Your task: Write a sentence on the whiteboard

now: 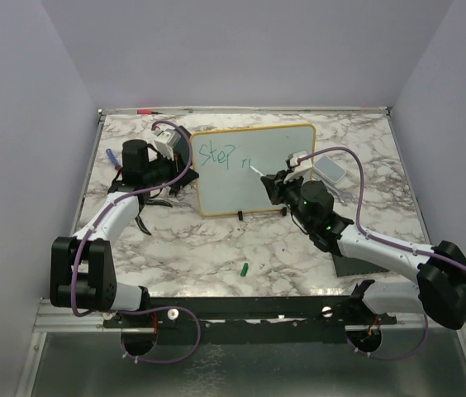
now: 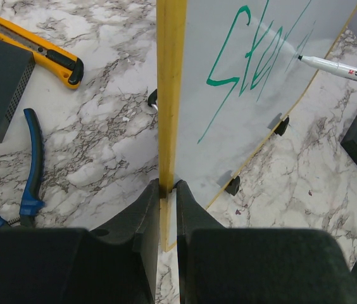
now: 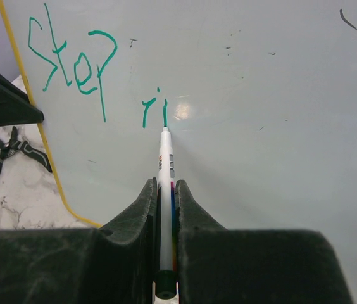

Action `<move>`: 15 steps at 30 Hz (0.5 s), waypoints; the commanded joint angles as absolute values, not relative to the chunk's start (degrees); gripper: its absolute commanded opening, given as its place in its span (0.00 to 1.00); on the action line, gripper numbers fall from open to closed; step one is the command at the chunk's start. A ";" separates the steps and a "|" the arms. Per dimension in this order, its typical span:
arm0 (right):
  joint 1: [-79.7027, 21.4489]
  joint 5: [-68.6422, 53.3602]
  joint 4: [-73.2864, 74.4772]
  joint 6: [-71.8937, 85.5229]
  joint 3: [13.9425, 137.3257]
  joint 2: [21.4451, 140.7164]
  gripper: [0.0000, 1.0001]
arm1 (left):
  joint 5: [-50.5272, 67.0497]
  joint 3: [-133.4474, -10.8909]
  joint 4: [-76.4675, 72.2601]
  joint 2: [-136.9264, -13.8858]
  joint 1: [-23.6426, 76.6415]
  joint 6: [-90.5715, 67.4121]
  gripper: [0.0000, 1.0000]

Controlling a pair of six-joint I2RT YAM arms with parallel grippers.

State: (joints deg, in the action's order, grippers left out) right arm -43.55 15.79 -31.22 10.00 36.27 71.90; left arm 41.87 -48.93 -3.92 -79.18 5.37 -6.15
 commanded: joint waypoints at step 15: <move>-43.35 22.78 -33.28 8.74 36.72 69.49 0.01 | 41.57 -48.50 -5.42 -77.20 5.13 -5.79 0.00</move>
